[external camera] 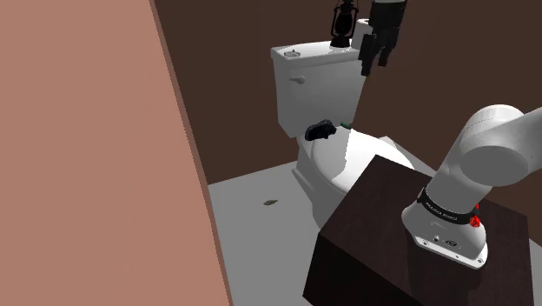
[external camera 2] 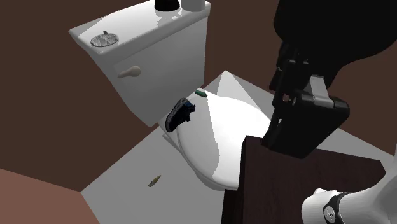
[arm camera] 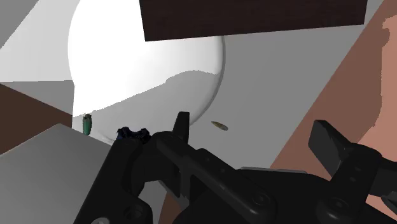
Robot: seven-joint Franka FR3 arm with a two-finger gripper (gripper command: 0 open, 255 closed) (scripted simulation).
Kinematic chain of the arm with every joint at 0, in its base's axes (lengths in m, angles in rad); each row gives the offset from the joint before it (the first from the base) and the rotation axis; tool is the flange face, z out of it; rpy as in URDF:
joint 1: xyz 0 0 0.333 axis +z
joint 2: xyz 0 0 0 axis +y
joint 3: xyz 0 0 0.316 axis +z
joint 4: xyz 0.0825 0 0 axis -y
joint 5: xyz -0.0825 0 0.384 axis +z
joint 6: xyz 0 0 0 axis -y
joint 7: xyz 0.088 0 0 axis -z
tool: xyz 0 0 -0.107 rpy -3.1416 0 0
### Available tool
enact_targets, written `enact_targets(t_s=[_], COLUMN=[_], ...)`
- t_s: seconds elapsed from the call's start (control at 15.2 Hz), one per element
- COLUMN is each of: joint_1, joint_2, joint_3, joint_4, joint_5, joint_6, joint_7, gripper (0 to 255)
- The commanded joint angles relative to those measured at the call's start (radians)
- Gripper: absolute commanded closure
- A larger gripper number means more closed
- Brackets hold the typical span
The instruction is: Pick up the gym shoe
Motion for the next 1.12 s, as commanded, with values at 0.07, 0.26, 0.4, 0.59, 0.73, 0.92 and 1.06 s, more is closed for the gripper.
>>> enact_targets(t_s=[0.07,0.26,0.4,0.59,0.73,0.92,1.06], joint_1=[0.001,0.005,0.007,0.011,0.015,0.025,0.035], joint_2=[0.002,0.021,0.045,0.097,0.142,0.226,0.292], joint_3=[-0.019,-0.077,-0.117,-0.179,-0.221,-0.284,-0.327], joint_4=[-0.024,-0.086,-0.120,-0.157,-0.173,-0.182,-0.180], joint_5=[-0.016,-0.063,-0.094,-0.136,-0.160,-0.188,-0.197], joint_6=[0.031,0.126,0.194,0.300,0.374,0.487,0.563], joint_7=[-0.036,-0.144,-0.214,-0.319,-0.388,-0.494,-0.567], gripper=[0,0,0,0,0,0,0])
